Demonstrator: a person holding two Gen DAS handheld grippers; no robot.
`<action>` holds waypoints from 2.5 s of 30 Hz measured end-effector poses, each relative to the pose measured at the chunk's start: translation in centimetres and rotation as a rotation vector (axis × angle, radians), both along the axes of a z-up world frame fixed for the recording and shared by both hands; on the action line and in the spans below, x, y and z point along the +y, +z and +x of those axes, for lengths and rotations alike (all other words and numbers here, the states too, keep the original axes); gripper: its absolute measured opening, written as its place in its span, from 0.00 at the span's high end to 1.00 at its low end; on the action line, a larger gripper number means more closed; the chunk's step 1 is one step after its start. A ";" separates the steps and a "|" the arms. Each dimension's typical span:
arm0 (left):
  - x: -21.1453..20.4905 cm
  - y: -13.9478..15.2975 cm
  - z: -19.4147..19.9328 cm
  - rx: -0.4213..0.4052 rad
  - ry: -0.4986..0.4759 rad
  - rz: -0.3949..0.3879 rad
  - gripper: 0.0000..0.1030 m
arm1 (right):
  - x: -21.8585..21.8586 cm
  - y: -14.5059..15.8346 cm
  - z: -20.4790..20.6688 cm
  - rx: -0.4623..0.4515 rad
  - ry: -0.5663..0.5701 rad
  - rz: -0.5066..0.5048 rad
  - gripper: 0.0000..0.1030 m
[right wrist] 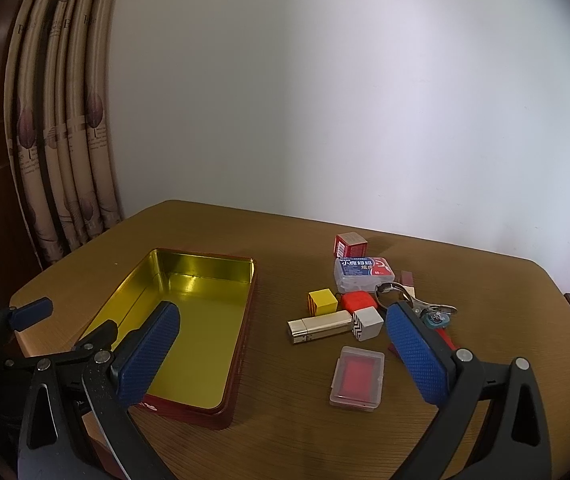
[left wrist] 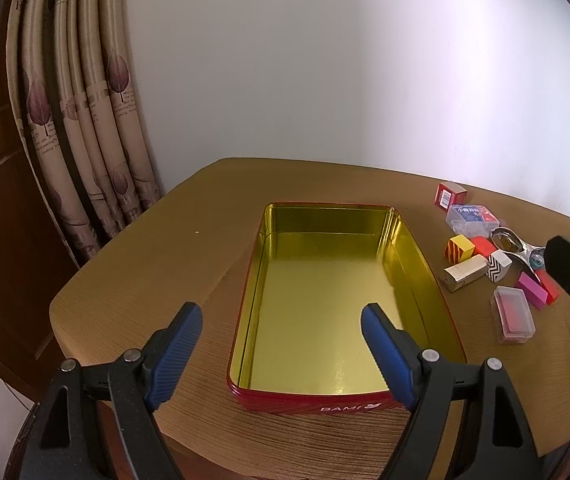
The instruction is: Organize rigid objects
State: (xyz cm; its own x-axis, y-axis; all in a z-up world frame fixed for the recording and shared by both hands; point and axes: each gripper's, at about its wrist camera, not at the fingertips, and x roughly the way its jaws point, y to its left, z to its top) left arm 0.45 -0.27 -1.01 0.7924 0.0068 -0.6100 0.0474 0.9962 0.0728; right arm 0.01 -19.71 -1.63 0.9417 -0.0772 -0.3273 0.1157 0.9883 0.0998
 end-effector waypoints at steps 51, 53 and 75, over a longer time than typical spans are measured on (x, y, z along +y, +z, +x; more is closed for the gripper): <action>-6.2 1.9 -3.0 -0.045 -0.172 0.098 0.18 | -15.3 -2.8 -6.4 0.035 -0.254 0.119 0.00; -8.1 2.0 -3.5 -0.030 -0.241 0.107 0.18 | -16.7 -3.4 -7.0 0.041 -0.277 0.123 0.00; -24.0 -5.3 6.1 0.452 -0.415 0.036 0.18 | -27.5 -8.3 -8.6 0.141 -0.360 0.279 0.00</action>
